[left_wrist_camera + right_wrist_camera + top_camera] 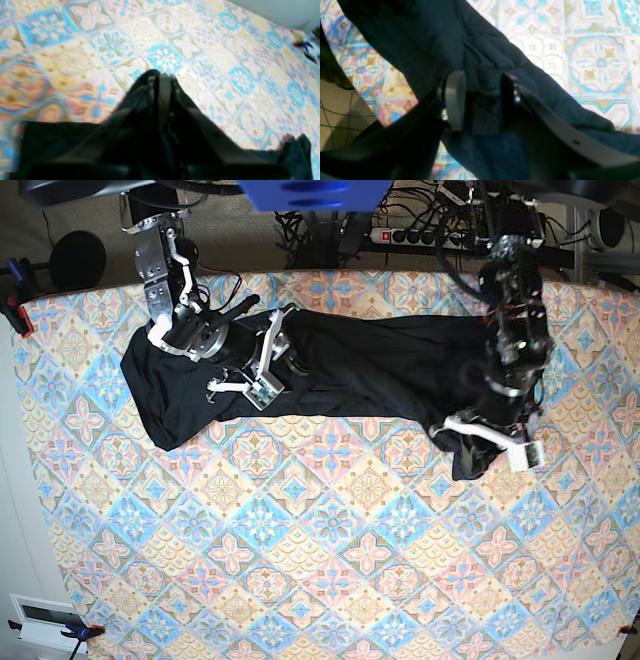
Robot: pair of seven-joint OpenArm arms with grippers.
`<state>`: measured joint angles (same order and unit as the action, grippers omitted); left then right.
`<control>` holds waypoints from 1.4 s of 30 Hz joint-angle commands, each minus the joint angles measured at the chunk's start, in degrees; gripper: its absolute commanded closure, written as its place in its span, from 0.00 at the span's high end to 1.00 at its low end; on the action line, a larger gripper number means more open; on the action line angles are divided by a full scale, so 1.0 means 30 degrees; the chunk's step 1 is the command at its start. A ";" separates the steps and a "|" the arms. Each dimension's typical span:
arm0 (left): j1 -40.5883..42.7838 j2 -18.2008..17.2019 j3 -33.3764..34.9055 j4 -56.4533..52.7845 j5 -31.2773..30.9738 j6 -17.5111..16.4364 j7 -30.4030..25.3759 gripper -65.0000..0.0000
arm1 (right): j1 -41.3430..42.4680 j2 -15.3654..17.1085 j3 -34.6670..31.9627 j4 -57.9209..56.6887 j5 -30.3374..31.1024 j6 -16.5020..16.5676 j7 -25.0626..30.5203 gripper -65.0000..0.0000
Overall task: Layout the t-shirt on the table in an organized manner, then fold the t-shirt properly
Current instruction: 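Grasp the shirt sleeve with the left gripper and drag it onto the body, then move the left gripper to the shirt end and grasp the fabric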
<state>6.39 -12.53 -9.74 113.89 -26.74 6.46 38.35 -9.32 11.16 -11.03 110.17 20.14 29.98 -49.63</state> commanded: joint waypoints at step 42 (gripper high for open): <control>0.0609 -0.7675 -0.6879 -0.5889 -1.0939 -0.0028 1.1730 0.65 | 0.0162 0.0017 -0.0031 0.0332 0.0334 0.0074 0.0352 0.35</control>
<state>9.30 -34.02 -30.09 95.81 -58.76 6.50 74.41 -9.45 11.14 -11.22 110.19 20.18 29.98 -49.89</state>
